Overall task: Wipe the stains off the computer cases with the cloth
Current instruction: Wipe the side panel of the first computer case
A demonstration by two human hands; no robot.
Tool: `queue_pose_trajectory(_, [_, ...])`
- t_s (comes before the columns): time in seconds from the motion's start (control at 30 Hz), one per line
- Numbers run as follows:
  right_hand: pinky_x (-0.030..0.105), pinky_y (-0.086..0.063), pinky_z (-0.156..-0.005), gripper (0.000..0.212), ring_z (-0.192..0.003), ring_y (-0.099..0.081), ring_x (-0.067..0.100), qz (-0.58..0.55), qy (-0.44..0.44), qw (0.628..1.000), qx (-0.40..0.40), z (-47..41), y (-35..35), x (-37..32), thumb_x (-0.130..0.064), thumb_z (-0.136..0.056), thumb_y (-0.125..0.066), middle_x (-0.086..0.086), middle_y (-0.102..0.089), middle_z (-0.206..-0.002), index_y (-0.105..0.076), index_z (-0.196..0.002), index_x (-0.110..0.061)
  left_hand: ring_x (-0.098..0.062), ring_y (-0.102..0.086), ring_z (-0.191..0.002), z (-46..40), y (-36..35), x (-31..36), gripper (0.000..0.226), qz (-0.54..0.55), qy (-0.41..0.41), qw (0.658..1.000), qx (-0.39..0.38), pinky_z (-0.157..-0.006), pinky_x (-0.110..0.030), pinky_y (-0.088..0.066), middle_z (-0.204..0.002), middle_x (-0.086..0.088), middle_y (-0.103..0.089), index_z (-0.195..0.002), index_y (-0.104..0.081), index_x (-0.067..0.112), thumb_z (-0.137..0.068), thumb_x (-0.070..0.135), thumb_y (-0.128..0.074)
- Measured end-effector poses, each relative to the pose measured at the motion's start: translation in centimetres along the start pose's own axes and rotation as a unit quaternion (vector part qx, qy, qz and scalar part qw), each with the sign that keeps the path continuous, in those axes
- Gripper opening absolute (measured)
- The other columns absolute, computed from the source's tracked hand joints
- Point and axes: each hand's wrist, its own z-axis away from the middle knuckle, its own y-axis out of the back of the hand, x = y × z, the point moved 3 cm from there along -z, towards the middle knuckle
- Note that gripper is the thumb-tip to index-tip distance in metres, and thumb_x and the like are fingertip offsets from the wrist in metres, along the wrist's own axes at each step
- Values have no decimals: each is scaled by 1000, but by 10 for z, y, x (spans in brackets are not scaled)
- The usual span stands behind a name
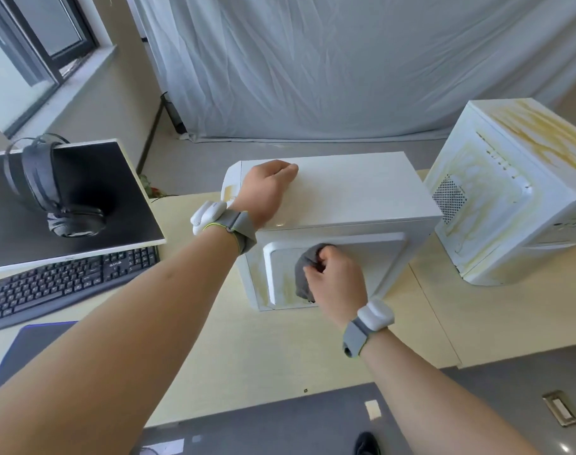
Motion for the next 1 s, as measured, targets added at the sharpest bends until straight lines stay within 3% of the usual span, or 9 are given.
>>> queue_pose_trajectory(0.13, [16, -34, -47, 17, -60, -57, 10, -75, -136, 986, 63, -5, 37, 40, -14, -82, -72, -4, -60, -62, -57, -74, -18, -16, -70, -93, -8, 14, -4, 22, 43, 17, 997, -57, -88, -36, -60, -112, 4, -74, -105, -78, 28, -85, 27, -68])
queue_pose_trajectory(0.2, [22, -37, -50, 12, -62, -59, 14, -112, -169, 975, 86, 0, 34, 34, -13, -82, -70, -1, -63, -67, -59, -78, -15, -18, -70, -87, -11, 17, -9, 26, 55, 18, 997, -49, -91, -42, -59, -107, 2, -74, -102, -79, 34, -78, 31, -67])
queue_pose_trajectory(0.4, [31, -43, -51, 16, -56, -55, 19, -145, 16, 988, 42, 3, -23, -64, -21, -81, -70, -5, -58, -59, -58, -72, -16, -22, -61, -79, -12, 16, -12, 30, 122, 12, 992, -36, -78, -36, -52, -86, 0, -71, -102, -80, 24, -76, 31, -64])
queue_pose_trajectory(0.57, [30, -25, -51, 32, -53, -40, 22, -38, 51, 997, -48, 6, -71, -79, -21, -88, -66, -6, -39, -55, -40, -69, -19, -19, -61, -80, -15, 16, -14, 31, 122, -2, 992, -19, -77, -32, -49, -85, 4, -71, -99, -80, 21, -77, 35, -63])
queue_pose_trajectory(0.67, [30, -23, -47, 40, -52, -35, 16, -9, 0, 994, -110, 17, -104, -50, -16, -91, -60, -6, -37, -56, -31, -65, -23, -18, -60, -75, -13, 16, -15, 32, 97, -11, 995, -11, -76, -33, -49, -80, 5, -68, -98, -79, 20, -77, 36, -62])
queue_pose_trajectory(0.8, [30, -37, -63, 21, -69, -51, 23, -35, -117, 974, -188, 29, -133, -18, -20, -90, -64, -1, -56, -73, -48, -77, -19, -18, -55, -70, -9, 17, -11, 34, 99, -15, 995, 2, -73, -31, -46, -77, 1, -63, -97, -78, 15, -76, 35, -61])
queue_pose_trajectory(0.87, [35, -50, -68, 16, -73, -56, 27, -104, -231, 941, -224, 34, -145, -1, -15, -85, -67, 3, -59, -74, -54, -76, -16, -18, -54, -70, -8, 15, -10, 34, 100, -13, 995, 0, -73, -31, -45, -77, 0, -61, -96, -78, 14, -75, 36, -61])
queue_pose_trajectory(0.93, [53, -60, -78, 15, -75, -66, 33, -238, -339, 885, -210, 36, -162, 14, -15, -76, -71, 9, -65, -71, -60, -67, -13, -16, -54, -71, -6, 15, -8, 36, 98, -14, 995, 4, -73, -29, -45, -79, 1, -62, -97, -78, 13, -75, 37, -61])
queue_pose_trajectory(1.0, [61, -59, -75, 10, -81, -71, 37, -332, -361, 855, -172, 36, -172, 12, -19, -69, -74, 12, -71, -73, -66, -68, -12, -14, -54, -69, -5, 16, -7, 37, 93, -15, 996, 8, -71, -27, -45, -78, 2, -62, -96, -77, 13, -75, 37, -61])
